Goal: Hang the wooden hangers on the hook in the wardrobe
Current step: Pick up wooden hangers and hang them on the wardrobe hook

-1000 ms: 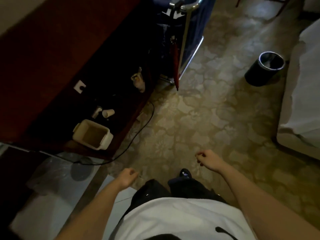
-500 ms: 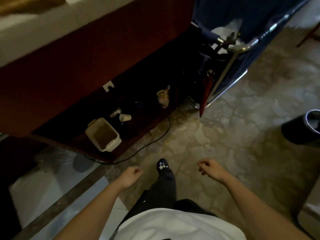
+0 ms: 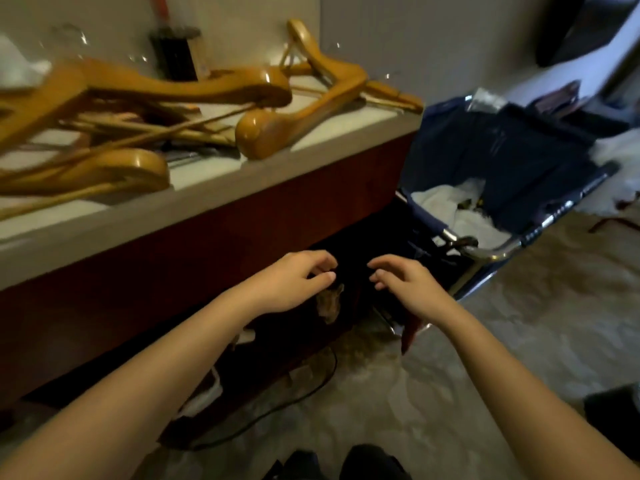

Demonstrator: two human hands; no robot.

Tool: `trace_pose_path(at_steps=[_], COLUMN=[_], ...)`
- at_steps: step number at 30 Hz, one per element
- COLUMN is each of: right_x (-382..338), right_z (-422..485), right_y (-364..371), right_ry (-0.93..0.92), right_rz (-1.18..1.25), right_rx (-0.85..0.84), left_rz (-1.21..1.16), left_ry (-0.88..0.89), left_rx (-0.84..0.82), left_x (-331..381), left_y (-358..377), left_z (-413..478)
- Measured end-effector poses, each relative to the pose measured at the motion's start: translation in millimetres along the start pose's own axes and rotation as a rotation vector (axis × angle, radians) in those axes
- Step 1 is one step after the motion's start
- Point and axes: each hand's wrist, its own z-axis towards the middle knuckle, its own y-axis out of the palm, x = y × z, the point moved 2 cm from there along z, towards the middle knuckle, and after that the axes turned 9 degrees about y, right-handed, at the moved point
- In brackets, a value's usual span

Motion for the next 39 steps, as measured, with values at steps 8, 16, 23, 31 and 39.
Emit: trace_pose_path(at_steps=[8,16,23,31,39], right_x=[-117,-187,-197,-191,-188], right_z=[62,149,239,282,298], right_y=[-85,-154,-179,-168,-178], right_ry=[-0.398,-0.527,-0.450,-0.379,-0.359], right_rz=[-0.127,-0.246,-0.456,-0.583,-0.388], right_rx=[0.093,0.032,-0.016,-0.133,-0.266], left_rz=[0.272,0.488,0.567,0.455,0.370], left_ry=[0.181,0.026,-0.278,-0.367,-0.248], left_rx=[0.238,0.406,0.319,0.243,0.380], left_x=[75,82,54,26,23], left_y=[-115,-199,-230,-201,-178], left_z=[36,96,176,233,240])
